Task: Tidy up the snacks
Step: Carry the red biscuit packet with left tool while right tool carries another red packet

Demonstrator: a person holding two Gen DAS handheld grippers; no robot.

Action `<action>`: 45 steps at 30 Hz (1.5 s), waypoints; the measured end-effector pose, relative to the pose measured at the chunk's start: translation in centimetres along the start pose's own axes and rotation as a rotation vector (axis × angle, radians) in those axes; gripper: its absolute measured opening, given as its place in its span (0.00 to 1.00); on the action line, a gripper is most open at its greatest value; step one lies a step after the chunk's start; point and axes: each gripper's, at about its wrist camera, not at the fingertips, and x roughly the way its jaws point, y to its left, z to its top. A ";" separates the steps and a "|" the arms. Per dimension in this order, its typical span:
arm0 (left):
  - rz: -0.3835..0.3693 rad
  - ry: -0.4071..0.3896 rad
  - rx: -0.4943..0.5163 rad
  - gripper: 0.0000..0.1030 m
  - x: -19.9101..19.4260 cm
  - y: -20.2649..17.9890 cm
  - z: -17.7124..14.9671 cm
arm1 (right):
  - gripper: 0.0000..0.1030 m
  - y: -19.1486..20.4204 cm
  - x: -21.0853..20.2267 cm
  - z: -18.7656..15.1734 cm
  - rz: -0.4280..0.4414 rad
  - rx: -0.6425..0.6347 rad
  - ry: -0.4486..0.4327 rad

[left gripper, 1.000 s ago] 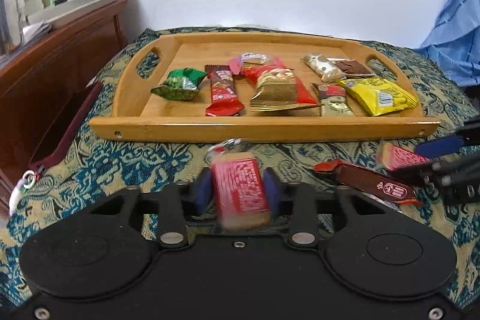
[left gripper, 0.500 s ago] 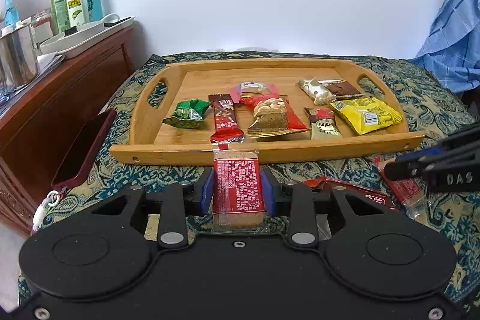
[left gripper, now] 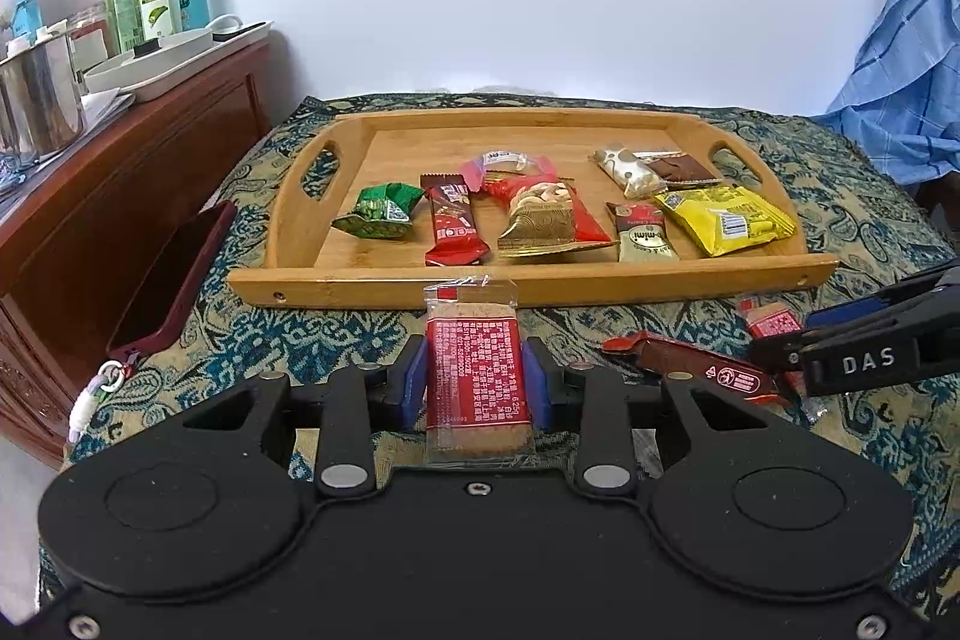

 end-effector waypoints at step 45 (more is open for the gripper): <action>-0.008 -0.059 -0.091 0.31 4.0 2.9 11.5 | 0.36 1.3 -1.2 9.0 0.217 0.272 -0.403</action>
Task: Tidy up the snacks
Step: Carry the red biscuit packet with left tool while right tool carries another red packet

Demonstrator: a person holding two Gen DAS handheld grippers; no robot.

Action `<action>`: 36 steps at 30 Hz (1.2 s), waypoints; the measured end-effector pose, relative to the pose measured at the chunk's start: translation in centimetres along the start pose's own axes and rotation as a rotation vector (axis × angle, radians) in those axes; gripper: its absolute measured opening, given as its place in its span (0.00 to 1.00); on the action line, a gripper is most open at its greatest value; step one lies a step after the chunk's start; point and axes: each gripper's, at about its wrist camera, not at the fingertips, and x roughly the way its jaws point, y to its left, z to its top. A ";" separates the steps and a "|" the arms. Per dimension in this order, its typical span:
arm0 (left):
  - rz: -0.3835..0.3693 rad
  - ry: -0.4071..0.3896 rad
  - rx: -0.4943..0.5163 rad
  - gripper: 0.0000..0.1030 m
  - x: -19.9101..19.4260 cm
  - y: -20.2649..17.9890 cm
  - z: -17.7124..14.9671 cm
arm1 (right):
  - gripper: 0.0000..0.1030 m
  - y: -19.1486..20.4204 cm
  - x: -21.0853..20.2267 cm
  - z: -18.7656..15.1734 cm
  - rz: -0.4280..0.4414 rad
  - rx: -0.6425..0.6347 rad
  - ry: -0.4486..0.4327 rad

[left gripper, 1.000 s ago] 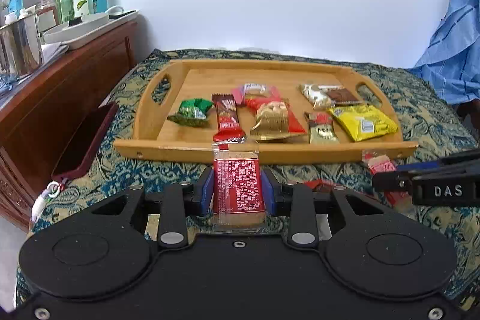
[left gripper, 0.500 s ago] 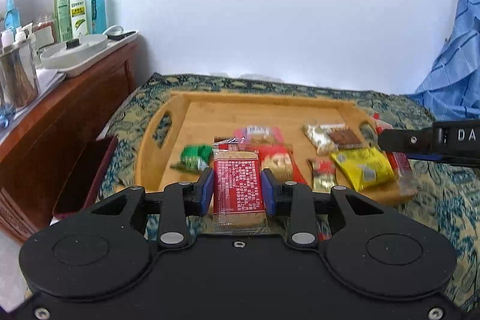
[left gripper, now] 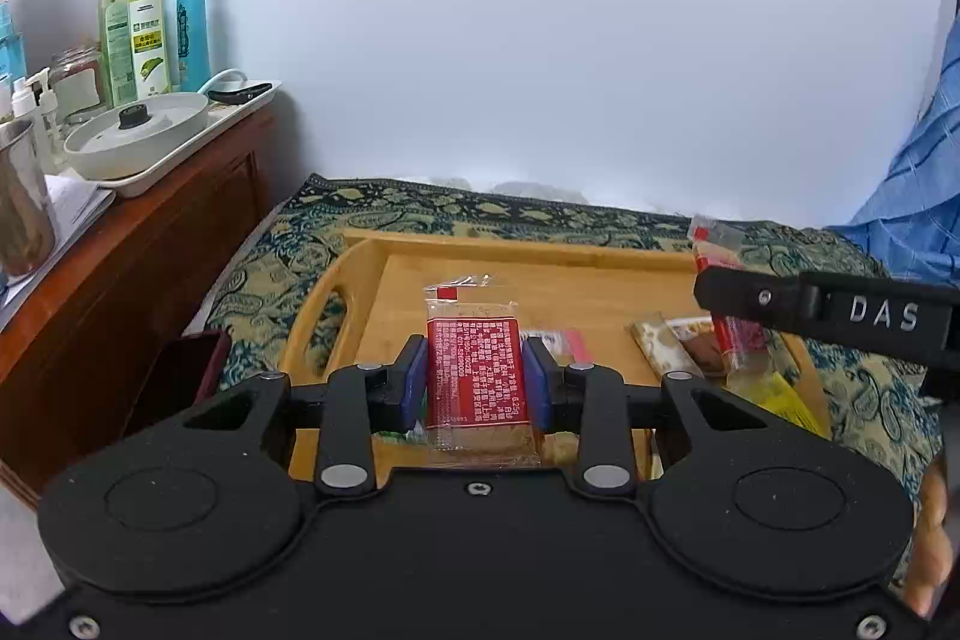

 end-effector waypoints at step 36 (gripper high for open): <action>0.054 0.168 0.036 0.31 16.1 1.3 2.5 | 0.37 -2.1 12.4 0.6 -0.109 -0.114 0.152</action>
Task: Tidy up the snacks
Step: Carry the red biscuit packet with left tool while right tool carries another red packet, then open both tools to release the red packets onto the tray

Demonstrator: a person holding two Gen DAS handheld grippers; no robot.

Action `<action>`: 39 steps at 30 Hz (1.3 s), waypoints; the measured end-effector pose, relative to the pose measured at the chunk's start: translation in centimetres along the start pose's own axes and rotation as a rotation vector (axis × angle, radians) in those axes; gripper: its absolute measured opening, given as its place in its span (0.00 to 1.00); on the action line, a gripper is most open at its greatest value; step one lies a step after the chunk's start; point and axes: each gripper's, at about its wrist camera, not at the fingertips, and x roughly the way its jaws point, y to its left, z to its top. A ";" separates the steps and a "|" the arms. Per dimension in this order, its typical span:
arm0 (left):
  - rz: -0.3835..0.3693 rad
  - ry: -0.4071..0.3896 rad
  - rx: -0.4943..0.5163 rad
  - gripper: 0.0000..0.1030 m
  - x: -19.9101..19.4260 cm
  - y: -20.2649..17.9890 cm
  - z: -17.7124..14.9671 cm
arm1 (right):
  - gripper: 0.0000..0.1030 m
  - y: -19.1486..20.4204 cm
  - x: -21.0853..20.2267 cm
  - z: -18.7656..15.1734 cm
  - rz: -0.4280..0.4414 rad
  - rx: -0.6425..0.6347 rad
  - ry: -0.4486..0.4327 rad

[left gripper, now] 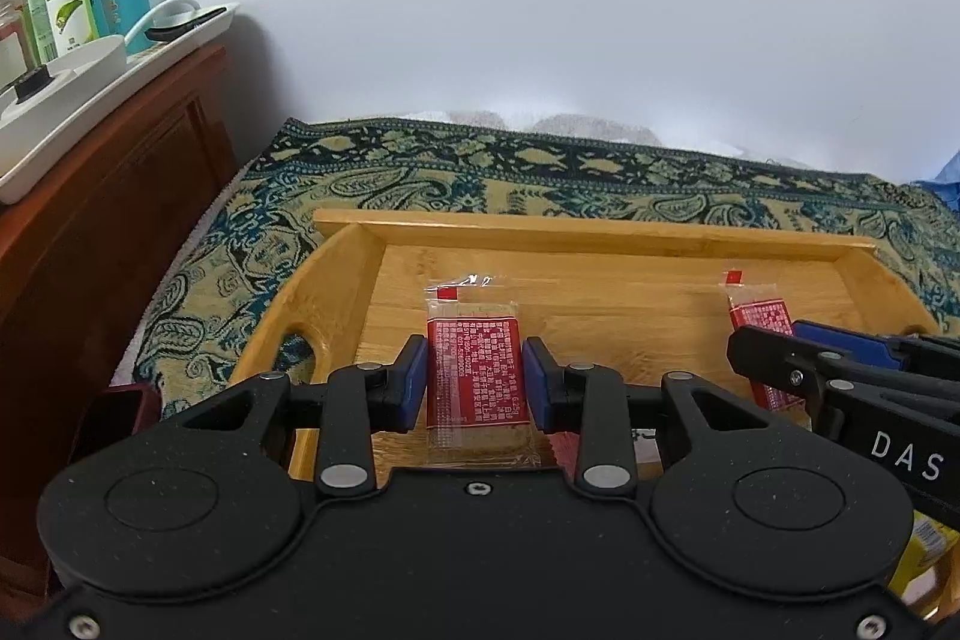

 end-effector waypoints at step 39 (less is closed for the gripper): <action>0.027 0.005 0.000 0.44 0.3 0.4 -0.3 | 0.57 -0.7 1.0 -0.6 -0.017 0.017 0.006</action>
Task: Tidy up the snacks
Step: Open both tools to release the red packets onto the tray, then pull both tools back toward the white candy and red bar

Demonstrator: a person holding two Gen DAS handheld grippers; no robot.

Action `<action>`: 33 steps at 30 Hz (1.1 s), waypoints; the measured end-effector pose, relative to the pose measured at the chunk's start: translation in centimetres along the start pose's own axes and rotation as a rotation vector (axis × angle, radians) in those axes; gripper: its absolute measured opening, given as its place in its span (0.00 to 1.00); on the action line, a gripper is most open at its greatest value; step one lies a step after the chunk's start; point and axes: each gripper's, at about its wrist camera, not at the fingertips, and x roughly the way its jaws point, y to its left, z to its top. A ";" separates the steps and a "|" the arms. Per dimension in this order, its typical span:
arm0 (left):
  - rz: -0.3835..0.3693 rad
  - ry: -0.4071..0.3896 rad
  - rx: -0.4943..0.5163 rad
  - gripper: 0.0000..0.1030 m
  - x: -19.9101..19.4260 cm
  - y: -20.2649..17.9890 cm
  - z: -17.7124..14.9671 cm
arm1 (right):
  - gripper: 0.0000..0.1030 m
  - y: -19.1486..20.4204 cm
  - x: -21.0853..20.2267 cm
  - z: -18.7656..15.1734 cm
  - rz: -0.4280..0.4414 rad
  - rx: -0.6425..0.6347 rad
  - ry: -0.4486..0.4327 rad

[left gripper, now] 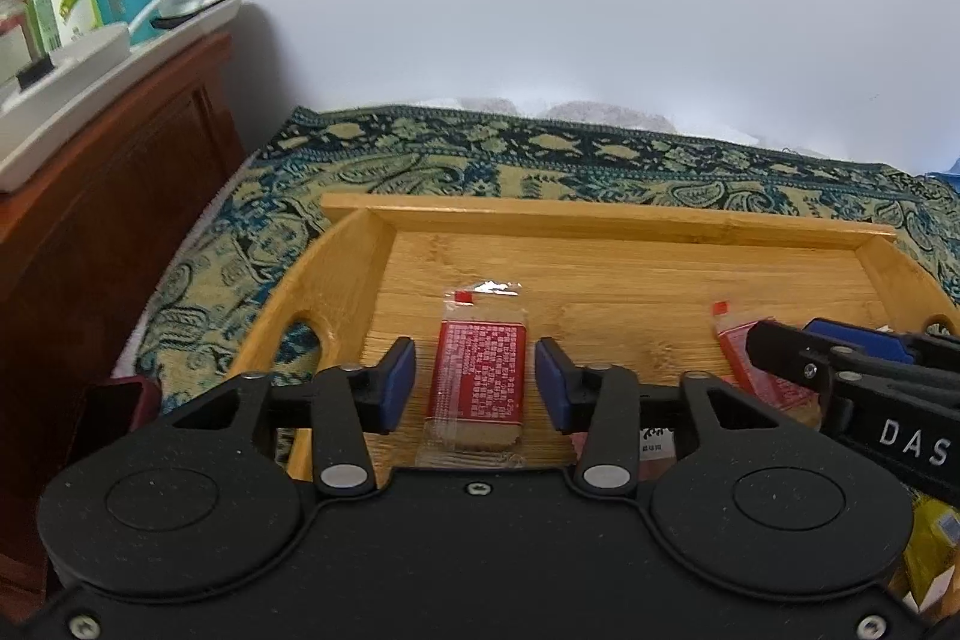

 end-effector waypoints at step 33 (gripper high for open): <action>-0.091 -0.131 0.062 0.88 -21.2 -3.4 -7.9 | 0.93 -0.1 -19.8 -5.6 0.023 -0.040 -0.195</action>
